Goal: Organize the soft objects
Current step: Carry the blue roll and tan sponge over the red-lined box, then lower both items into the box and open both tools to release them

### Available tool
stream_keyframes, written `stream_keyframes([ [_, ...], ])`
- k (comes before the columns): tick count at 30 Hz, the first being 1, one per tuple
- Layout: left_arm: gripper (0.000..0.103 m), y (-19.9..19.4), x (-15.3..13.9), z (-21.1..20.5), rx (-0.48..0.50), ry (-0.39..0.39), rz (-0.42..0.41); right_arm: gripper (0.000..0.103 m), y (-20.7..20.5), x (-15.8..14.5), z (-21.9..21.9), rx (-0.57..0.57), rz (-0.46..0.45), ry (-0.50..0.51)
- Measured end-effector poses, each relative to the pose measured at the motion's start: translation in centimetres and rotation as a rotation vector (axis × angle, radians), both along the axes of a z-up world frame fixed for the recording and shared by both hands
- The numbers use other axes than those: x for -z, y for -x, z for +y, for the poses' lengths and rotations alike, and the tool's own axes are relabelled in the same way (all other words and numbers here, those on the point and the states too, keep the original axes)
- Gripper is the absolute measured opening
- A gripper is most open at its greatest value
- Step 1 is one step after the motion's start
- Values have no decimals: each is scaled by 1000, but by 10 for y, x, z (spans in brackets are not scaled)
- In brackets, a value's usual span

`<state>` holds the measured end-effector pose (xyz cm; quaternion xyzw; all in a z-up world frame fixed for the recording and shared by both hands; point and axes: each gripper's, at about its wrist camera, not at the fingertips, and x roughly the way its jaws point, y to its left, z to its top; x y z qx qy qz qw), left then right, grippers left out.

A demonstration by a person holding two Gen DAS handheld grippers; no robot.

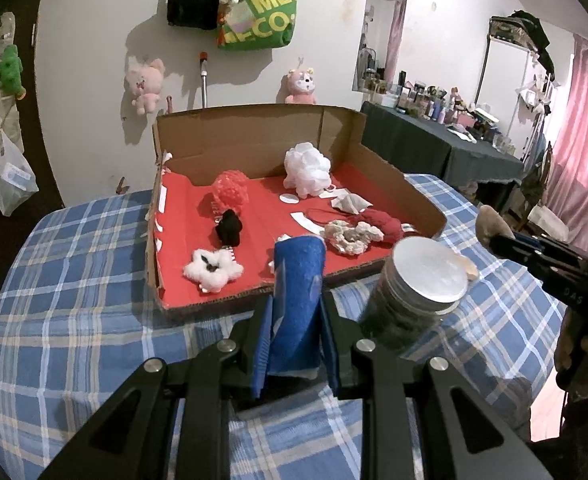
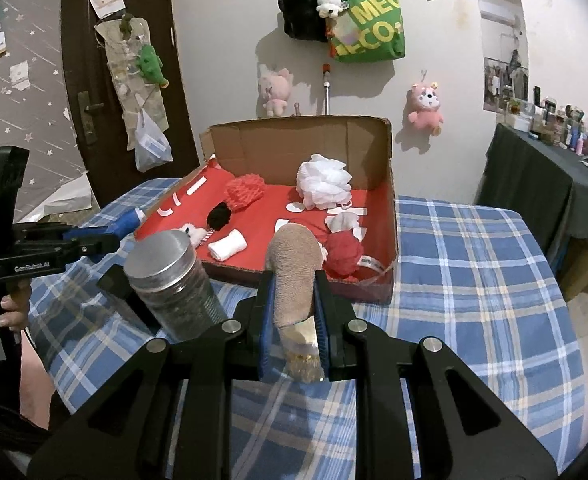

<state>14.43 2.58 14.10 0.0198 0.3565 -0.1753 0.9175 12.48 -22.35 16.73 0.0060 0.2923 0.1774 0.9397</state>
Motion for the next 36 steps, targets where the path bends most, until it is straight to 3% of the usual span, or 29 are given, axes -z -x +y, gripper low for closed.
stream_keyframes([
  [9,25,-42,-1,-2,59,8,72,17,-43,-4,5,-85,57,27],
  [20,25,-101,6,-19,136,-51,196,17,-122,5,29,-240,254,27],
  [30,25,-162,22,-41,159,-109,313,18,-207,30,52,-270,477,11],
  [36,25,-194,37,-56,151,-153,356,19,-241,46,66,-247,538,41],
])
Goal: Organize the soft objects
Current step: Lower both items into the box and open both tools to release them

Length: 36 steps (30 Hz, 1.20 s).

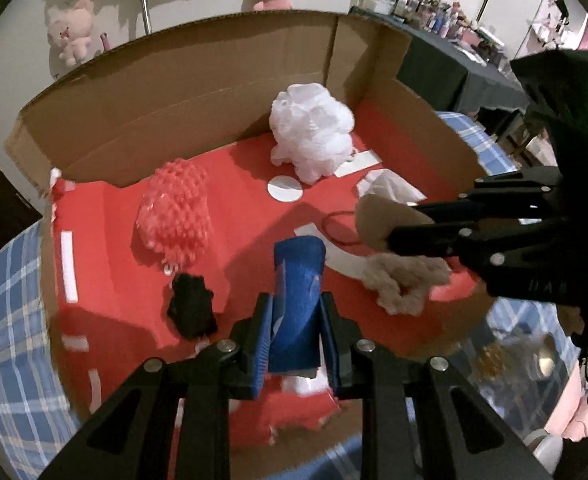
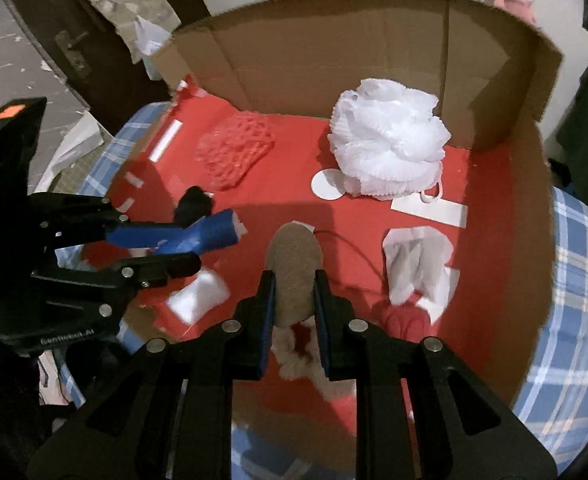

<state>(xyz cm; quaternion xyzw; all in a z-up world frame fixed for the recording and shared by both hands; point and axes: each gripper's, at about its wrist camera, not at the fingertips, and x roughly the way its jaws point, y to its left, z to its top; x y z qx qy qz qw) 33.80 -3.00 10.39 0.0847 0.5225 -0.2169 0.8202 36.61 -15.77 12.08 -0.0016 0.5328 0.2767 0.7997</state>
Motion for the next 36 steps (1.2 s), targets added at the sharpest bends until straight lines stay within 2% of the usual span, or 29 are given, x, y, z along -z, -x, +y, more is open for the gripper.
stream_keyframes([
  [6,25,-27,13,-4,-17,-14,25,20,-28,18,5,20,58,12],
  [13,26,-38,25,-7,-21,-30,35,21,-36,25,14,6,62,66],
  [17,26,-40,29,-7,-24,-41,32,25,-37,27,19,-6,54,100],
  [19,26,-40,29,-6,-28,-37,31,31,-37,27,21,-9,56,111],
  [21,27,-40,28,-5,-30,-34,31,47,-36,26,23,-12,43,124],
  [22,29,-39,28,-4,-31,-37,29,54,-35,25,24,-16,31,130],
  [28,47,-36,25,1,-43,-26,12,54,-32,16,22,-2,4,137],
  [33,54,-32,19,8,-61,-15,2,54,-26,3,11,39,-2,132],
  [36,62,-24,10,9,-79,1,-12,63,-18,-5,0,84,-1,124],
])
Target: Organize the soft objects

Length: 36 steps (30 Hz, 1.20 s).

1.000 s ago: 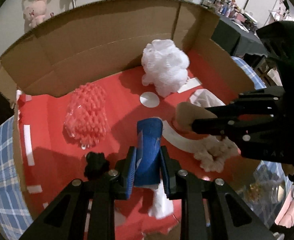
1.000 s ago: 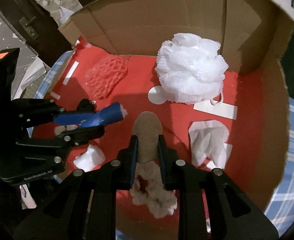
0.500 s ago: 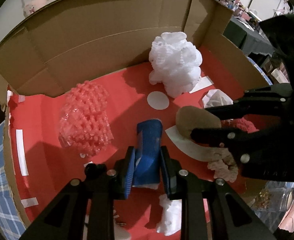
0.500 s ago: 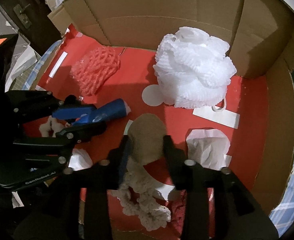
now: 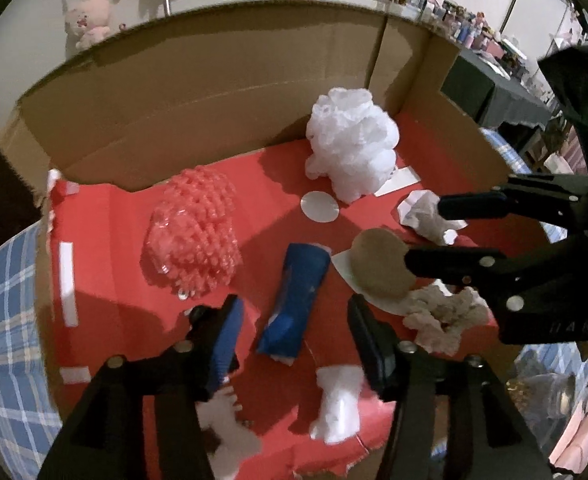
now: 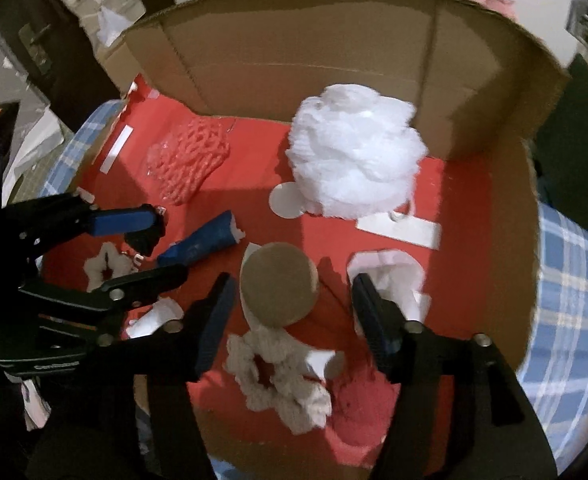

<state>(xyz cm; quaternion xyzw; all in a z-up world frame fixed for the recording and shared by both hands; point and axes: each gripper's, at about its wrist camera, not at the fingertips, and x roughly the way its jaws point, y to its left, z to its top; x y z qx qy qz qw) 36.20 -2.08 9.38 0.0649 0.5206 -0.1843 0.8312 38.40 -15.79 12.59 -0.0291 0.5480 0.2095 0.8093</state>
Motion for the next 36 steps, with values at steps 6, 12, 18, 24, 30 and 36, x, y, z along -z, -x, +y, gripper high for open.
stream_keyframes([
  [6,77,25,-16,5,-51,7,-30,70,29,-18,-17,86,-24,10],
  [12,92,51,-26,7,-105,7,-64,75,53,-21,-13,136,-44,34],
  [18,97,70,-24,6,-140,-27,-89,75,76,-13,-15,171,-46,65],
  [24,97,76,-15,12,-210,-7,-62,75,87,-3,-13,188,-37,74],
  [30,97,77,-3,12,-248,-35,-55,75,89,4,-13,212,-34,69],
  [36,97,74,5,16,-286,-41,-57,75,86,13,-15,241,-31,80],
])
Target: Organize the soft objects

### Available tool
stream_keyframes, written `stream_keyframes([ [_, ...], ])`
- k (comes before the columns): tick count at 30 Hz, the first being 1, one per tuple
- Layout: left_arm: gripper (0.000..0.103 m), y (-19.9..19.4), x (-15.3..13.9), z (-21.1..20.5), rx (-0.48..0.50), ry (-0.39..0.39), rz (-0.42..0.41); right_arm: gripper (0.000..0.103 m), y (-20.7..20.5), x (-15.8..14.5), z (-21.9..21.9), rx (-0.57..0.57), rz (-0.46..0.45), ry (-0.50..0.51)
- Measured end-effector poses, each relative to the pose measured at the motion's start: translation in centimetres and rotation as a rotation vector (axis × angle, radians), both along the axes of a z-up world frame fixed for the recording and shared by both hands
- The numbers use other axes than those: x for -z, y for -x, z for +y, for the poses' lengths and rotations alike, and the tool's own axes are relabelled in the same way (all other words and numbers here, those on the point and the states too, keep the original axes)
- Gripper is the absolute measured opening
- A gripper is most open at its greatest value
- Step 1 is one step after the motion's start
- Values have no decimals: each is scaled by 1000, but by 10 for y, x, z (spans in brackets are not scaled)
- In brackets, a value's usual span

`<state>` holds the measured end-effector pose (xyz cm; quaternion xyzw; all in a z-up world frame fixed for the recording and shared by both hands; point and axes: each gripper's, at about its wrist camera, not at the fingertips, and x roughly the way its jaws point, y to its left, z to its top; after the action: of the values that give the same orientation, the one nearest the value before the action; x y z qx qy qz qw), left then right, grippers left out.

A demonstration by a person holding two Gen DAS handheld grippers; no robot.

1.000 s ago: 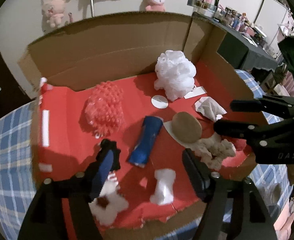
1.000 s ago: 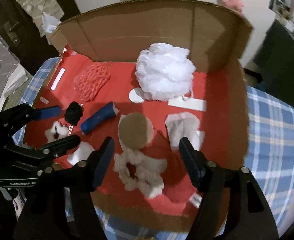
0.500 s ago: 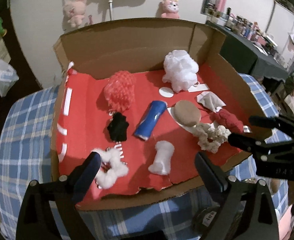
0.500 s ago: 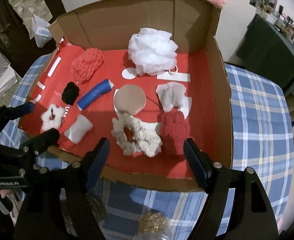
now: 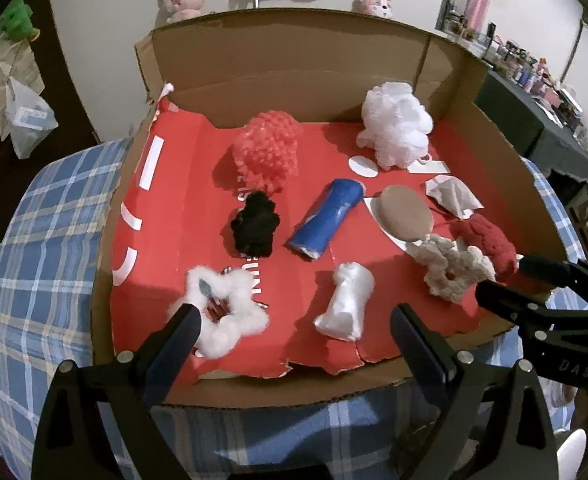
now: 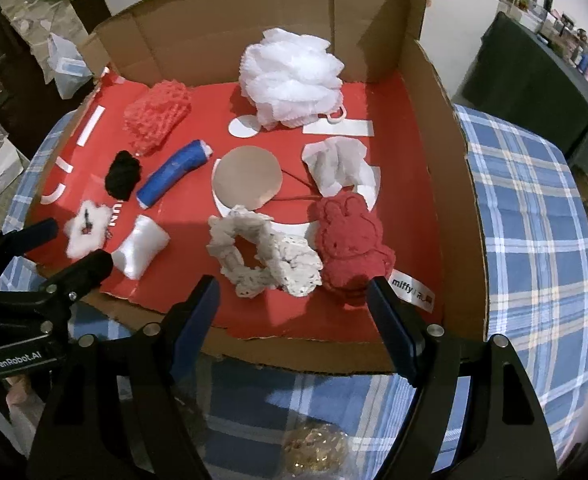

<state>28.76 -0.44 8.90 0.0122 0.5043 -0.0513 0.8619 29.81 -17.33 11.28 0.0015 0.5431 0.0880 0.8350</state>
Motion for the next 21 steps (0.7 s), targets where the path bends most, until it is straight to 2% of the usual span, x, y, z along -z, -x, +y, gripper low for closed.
stream_keyframes([
  [11,97,-5,9,-1,-1,-1,42,75,-2,4,2,1,-4,28],
  [21,97,-5,9,-1,-8,-8,36,75,-2,6,3,3,-4,41],
])
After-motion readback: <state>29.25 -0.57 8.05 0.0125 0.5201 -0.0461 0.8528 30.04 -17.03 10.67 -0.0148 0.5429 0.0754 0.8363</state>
